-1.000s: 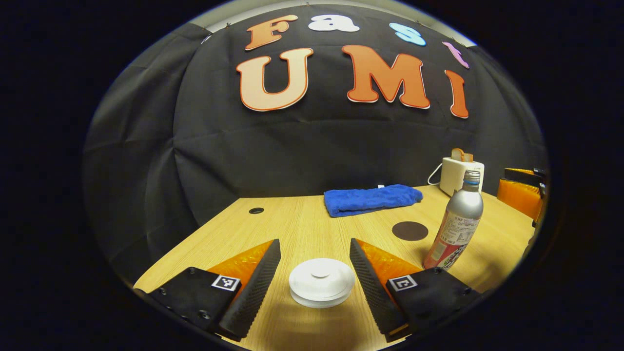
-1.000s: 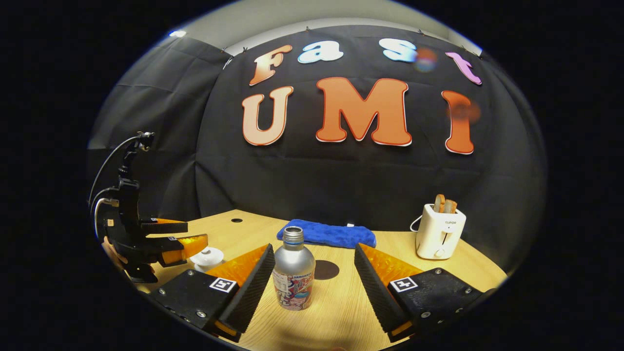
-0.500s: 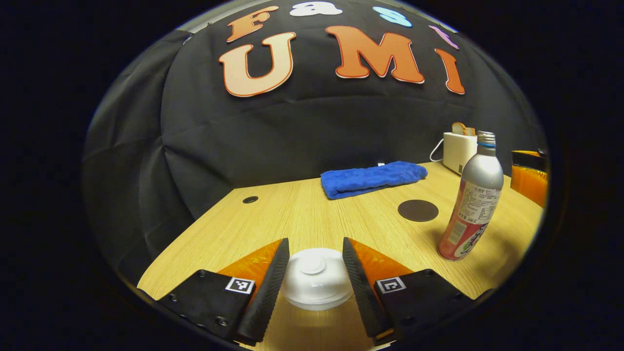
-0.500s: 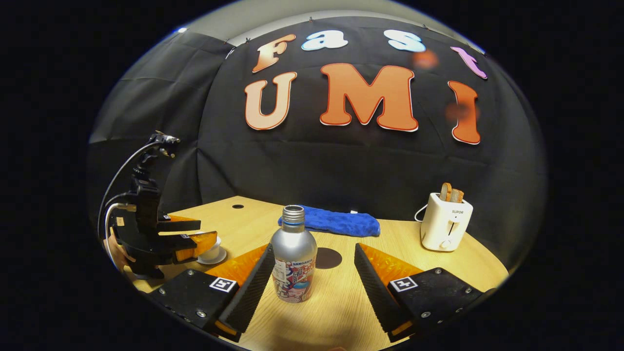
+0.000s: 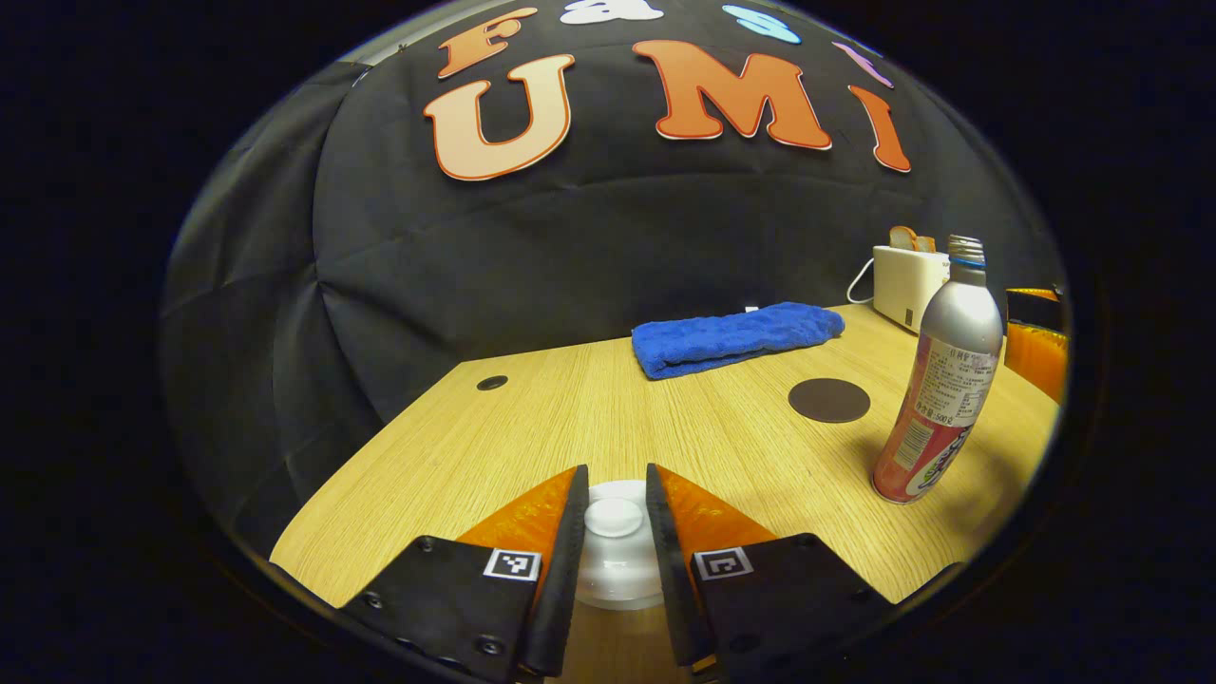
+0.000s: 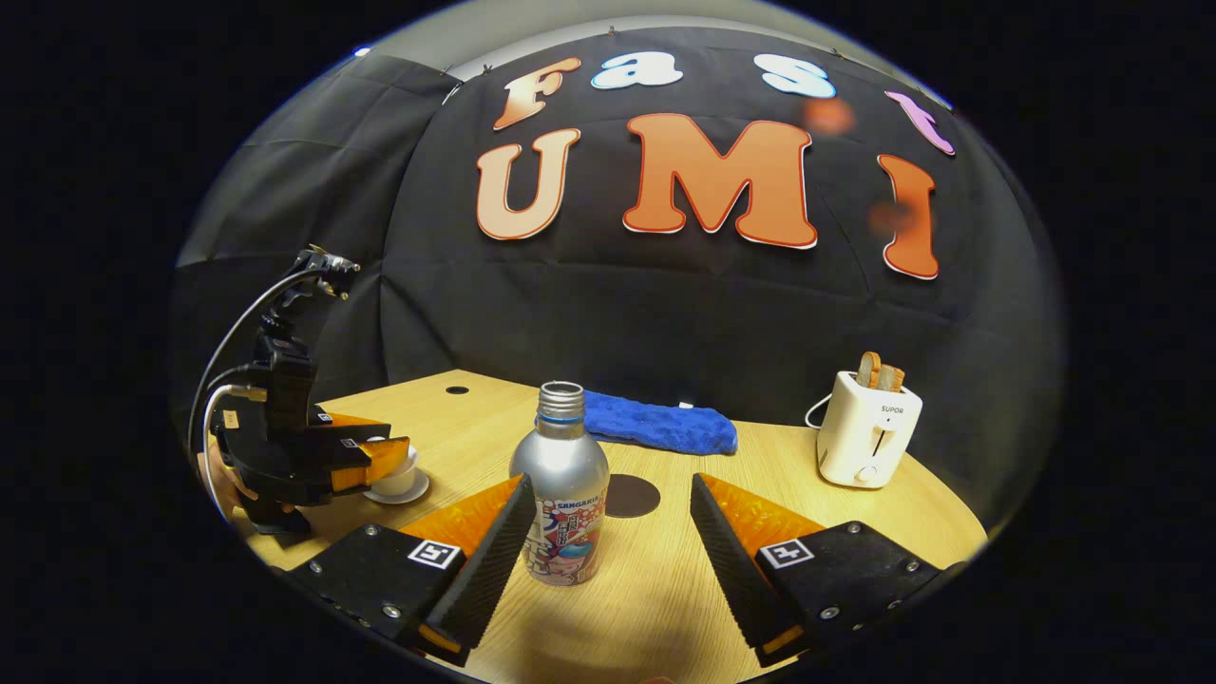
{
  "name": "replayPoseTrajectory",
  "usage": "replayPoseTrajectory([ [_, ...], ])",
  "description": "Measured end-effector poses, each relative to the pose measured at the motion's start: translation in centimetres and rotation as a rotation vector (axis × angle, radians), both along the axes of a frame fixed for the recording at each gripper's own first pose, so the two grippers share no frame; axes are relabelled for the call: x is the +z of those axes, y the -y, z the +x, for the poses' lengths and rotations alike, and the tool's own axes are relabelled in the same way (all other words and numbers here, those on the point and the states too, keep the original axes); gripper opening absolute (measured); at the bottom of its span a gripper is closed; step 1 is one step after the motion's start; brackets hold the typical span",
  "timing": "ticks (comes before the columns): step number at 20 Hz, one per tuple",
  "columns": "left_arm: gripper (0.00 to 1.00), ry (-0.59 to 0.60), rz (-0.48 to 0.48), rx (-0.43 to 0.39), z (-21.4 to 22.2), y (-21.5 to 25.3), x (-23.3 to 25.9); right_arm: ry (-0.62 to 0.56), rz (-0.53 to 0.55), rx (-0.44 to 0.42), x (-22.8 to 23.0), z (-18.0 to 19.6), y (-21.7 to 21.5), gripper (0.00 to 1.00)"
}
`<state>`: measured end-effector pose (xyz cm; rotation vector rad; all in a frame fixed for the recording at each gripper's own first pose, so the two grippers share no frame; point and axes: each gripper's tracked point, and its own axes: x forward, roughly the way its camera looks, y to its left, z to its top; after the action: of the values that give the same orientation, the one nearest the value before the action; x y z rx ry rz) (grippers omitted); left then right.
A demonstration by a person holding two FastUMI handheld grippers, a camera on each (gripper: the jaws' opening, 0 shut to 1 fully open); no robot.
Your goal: Open the teacup lid with one hand, grasp the water bottle and pour water into the teacup with the other hand; after pouring, place the water bottle on the coaster and then close the teacup lid.
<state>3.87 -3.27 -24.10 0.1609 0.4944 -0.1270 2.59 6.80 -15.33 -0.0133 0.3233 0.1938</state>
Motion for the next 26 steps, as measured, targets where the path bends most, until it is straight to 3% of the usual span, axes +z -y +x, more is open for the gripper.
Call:
replayPoseTrajectory([
  [1, 0.45, 0.004, 0.001, 0.020, 0.3, -0.2, 0.1, -0.001, -0.003, 0.000, -0.1, 0.1, 0.0, 0.98],
  [2, 0.34, 0.006, -0.003, 0.021, 0.4, 0.0, 0.0, -0.002, -0.005, -0.002, -0.2, 0.1, 0.1, 0.98],
  [10, 0.31, 0.094, -0.025, 0.033, 0.6, -0.3, 2.6, -0.043, 0.015, 0.024, -1.4, 0.4, -0.7, 0.99],
  [18, 0.34, 0.148, -0.027, 0.062, 0.2, -1.6, 6.0, -0.127, 0.061, 0.085, -3.8, 0.9, -3.5, 1.00],
  [26, 0.31, 0.162, -0.034, 0.129, -1.5, -5.1, 6.6, -0.256, 0.078, 0.089, -8.5, 1.7, -5.3, 0.96],
])
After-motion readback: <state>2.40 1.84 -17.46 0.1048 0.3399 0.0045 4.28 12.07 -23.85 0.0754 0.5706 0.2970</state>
